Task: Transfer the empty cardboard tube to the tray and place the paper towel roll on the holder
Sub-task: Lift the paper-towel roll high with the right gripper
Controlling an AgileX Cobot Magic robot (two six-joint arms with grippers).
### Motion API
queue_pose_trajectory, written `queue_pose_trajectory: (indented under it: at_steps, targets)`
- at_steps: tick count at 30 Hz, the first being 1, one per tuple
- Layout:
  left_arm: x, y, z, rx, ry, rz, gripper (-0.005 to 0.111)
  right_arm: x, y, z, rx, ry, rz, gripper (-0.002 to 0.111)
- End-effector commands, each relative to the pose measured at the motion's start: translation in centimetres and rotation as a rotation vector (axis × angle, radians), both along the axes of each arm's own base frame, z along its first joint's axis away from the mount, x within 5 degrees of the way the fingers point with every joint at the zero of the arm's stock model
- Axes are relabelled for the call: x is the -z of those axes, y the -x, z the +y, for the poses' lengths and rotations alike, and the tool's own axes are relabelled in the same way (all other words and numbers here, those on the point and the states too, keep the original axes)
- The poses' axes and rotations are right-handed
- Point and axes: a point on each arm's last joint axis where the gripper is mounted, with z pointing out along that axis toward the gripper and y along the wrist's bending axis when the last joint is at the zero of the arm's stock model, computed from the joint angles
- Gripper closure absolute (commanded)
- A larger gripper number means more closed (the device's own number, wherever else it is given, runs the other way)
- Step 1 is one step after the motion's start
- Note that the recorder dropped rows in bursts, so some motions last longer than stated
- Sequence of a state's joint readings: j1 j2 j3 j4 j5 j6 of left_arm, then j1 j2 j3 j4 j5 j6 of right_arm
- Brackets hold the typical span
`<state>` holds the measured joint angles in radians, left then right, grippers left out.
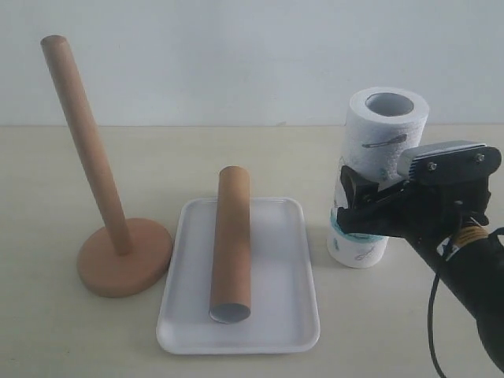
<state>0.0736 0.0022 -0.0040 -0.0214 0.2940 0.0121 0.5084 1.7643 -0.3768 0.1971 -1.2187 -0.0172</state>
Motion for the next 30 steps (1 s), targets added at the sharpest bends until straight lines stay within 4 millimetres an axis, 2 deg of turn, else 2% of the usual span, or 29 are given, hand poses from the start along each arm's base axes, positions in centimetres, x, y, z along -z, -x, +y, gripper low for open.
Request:
queue_pose_trajectory:
  at_steps: [1,11,14,23,26,30]
  targets:
    - [0.1,0.0,0.0,-0.002,0.004,0.0,0.103,0.4,0.2,0.3,-0.045,0.023,0.032,0.108]
    - [0.1,0.0,0.0,-0.002,0.004,0.0,0.103,0.3,0.3,0.4,-0.052,0.039,0.016,0.108]
    - [0.1,0.0,0.0,-0.002,0.004,0.0,0.103,-0.7,0.4,0.3,-0.058,0.06,-0.024,0.108]
    - [0.1,0.0,0.0,-0.002,0.004,0.0,0.103,-8.1,2.3,-0.6,-0.069,0.005,-0.212,0.108]
    - [0.1,0.0,0.0,-0.002,0.004,0.0,0.103,-11.0,2.9,-0.6,-0.095,0.08,-0.197,0.108]
    - [0.1,0.0,0.0,-0.002,0.004,0.0,0.103,-16.2,3.6,-0.7,-0.132,0.105,-0.125,0.108]
